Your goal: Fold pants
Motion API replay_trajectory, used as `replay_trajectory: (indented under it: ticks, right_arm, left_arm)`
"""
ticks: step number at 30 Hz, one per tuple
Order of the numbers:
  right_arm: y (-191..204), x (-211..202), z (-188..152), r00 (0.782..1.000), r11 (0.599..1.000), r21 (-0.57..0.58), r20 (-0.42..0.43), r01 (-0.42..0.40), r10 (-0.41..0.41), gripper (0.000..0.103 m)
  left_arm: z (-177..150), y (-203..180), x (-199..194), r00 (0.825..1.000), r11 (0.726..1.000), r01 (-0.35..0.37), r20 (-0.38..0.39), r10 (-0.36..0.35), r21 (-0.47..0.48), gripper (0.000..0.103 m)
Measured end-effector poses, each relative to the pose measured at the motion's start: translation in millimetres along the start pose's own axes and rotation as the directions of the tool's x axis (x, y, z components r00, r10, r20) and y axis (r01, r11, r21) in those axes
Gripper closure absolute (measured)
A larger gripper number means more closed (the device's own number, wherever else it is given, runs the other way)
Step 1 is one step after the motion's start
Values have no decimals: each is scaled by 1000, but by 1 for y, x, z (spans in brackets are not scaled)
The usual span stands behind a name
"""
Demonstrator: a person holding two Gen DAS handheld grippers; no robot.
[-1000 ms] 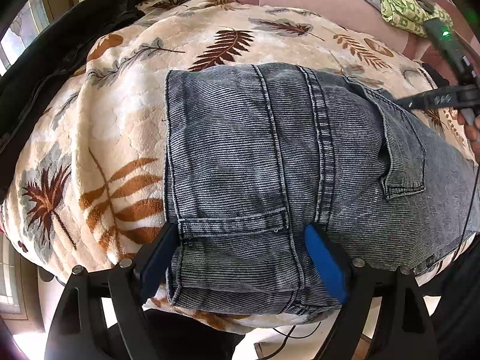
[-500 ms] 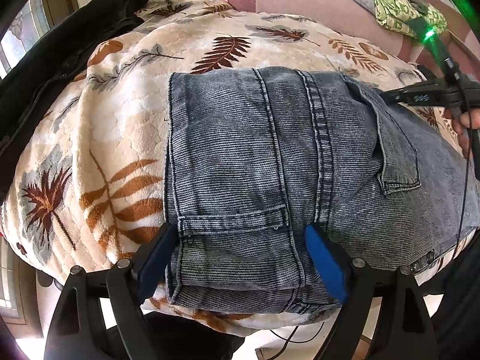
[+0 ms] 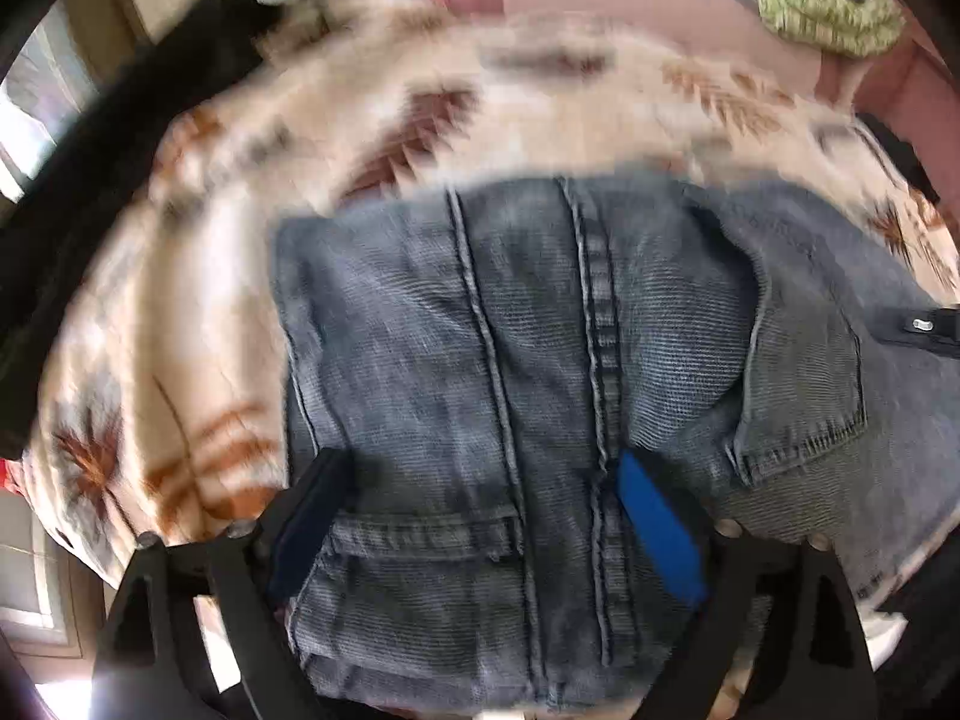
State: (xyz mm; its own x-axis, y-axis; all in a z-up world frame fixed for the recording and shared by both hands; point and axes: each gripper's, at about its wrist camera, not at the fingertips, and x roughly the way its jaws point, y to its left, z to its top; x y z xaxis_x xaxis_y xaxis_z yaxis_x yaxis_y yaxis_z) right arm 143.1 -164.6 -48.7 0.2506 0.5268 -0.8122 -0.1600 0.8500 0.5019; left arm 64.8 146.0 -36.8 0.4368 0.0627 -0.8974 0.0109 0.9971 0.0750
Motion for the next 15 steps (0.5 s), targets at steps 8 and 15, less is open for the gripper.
replay_trajectory:
  ticks: [8, 15]
  right_arm:
    - [-76, -106, -34, 977, 992, 126, 211, 2, -29, 58]
    - [-239, -124, -37, 968, 883, 470, 220, 3, -120, 63]
  left_arm:
    - [24, -21, -54, 987, 999, 9, 158, -14, 33, 10]
    - [28, -44, 11, 1000, 999, -18, 3, 18, 48, 3]
